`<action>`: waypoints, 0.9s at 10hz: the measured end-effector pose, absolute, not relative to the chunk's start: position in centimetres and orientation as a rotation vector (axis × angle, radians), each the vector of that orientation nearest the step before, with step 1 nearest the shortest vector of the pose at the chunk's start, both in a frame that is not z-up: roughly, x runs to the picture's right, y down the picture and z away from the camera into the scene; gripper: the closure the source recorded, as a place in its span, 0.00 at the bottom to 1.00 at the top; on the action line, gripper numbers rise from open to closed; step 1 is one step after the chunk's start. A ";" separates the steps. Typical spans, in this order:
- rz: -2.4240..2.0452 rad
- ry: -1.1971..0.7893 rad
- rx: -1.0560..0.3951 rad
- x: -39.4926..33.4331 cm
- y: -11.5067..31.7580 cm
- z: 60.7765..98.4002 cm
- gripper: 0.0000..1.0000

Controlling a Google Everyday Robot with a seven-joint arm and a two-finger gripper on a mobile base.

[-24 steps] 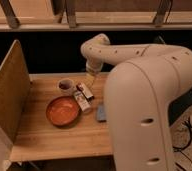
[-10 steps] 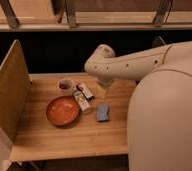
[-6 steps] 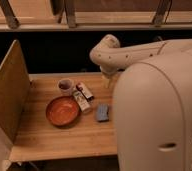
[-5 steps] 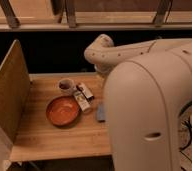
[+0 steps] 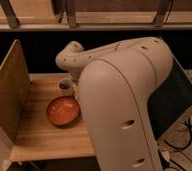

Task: Move the arm in a circular motion

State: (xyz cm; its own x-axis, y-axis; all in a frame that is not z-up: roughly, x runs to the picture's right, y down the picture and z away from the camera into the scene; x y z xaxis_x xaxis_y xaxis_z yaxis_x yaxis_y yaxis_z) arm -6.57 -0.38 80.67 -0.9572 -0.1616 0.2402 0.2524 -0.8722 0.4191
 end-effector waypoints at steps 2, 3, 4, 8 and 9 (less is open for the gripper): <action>-2.860 -0.716 -0.263 -7.3 2.4 78.2 0.20; -2.847 -0.723 -0.251 -7.1 3.3 77.3 0.20; -2.819 -0.732 -0.239 -6.4 4.4 76.4 0.20; -2.592 -0.550 -0.353 4.3 4.4 74.0 0.20; -2.552 -0.490 -0.381 6.5 3.3 73.7 0.20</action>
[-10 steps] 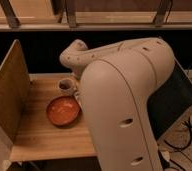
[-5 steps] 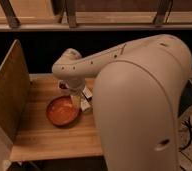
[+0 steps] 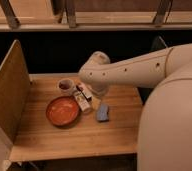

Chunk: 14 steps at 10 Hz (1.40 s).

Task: Move the arm in a circular motion

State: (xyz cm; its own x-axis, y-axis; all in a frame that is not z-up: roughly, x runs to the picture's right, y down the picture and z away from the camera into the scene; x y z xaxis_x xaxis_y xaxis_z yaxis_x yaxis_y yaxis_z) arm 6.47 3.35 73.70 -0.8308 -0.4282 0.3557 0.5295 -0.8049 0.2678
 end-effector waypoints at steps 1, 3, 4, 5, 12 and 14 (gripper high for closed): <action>-2.499 -0.406 -0.431 9.6 1.3 73.7 0.20; -2.466 -0.346 -0.475 11.4 -1.7 74.9 0.20; -2.478 -0.345 -0.469 10.5 -2.9 76.2 0.20; -2.505 -0.367 -0.449 8.4 -3.8 77.9 0.20; -2.777 -0.769 -0.267 -4.0 4.3 75.5 0.20; -2.787 -0.782 -0.280 -2.3 5.5 73.9 0.20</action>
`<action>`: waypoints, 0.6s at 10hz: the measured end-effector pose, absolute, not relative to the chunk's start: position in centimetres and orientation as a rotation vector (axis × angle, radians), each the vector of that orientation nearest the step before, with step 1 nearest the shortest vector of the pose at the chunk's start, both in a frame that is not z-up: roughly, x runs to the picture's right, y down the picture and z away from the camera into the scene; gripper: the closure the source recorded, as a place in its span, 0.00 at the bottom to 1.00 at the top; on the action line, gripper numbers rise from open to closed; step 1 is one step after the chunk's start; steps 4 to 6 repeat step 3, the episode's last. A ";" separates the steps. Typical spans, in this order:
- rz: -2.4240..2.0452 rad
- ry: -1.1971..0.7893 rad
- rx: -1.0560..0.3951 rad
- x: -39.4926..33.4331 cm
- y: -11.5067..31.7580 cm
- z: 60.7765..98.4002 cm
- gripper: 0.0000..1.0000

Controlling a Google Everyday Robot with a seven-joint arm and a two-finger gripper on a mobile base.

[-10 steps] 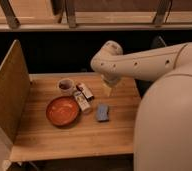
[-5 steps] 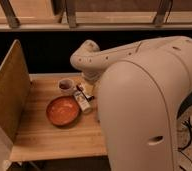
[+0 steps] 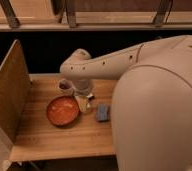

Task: Move the arm in a circular motion

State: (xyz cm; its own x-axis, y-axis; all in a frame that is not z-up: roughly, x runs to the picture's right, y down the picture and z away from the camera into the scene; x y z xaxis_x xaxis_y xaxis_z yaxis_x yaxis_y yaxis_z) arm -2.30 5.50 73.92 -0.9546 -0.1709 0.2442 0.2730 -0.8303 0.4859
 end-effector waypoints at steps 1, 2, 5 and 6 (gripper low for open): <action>-2.759 -0.768 -0.295 -0.7 5.6 73.3 0.20; -2.697 -0.724 -0.324 1.9 5.1 72.8 0.20; -2.602 -0.653 -0.368 5.4 4.0 72.2 0.20; -2.602 -0.653 -0.368 5.4 4.0 72.2 0.20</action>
